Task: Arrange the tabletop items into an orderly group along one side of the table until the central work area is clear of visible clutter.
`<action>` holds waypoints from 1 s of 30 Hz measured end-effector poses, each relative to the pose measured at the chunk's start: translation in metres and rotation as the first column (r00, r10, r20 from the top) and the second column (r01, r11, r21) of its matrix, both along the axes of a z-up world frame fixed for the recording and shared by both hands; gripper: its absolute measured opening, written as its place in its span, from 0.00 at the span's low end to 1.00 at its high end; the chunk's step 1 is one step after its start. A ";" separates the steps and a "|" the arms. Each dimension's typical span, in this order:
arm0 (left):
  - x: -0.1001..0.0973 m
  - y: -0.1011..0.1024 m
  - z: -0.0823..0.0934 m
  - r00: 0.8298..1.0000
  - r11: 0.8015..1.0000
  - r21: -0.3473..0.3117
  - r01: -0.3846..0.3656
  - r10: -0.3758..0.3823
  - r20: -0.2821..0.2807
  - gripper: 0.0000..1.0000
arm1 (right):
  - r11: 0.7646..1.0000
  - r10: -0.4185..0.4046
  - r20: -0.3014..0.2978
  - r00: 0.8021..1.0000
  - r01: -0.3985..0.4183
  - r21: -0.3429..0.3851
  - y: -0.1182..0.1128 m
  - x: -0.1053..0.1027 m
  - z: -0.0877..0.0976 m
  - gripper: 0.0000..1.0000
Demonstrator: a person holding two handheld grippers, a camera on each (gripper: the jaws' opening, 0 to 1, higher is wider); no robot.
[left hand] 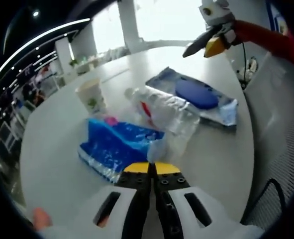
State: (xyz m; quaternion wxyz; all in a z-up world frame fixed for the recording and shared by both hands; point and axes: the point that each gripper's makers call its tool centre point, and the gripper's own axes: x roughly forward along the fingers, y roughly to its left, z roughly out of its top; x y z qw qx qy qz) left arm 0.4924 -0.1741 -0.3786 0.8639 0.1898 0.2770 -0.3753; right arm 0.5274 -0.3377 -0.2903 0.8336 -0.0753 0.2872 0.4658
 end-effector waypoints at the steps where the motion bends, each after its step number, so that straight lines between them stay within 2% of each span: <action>1: -0.002 0.000 0.000 1.000 1.000 0.004 0.009 -0.009 -0.001 0.00 | 1.000 0.011 0.005 1.000 -0.011 0.000 0.005 0.002 0.002 0.50; 15: -0.016 0.000 0.000 0.998 0.998 0.000 0.058 -0.058 -0.009 0.00 | 0.985 0.167 0.037 0.985 -0.165 -0.061 0.060 0.023 0.003 0.49; 19: -0.020 0.001 0.000 0.998 0.998 -0.005 0.065 -0.065 -0.009 0.00 | 0.965 0.242 0.057 0.969 -0.235 -0.112 0.081 0.029 0.000 0.49; 30: -0.028 0.000 0.000 0.995 0.995 -0.023 0.100 -0.101 -0.015 0.00 | 0.925 0.347 0.043 0.937 -0.334 -0.183 0.116 0.044 -0.020 0.46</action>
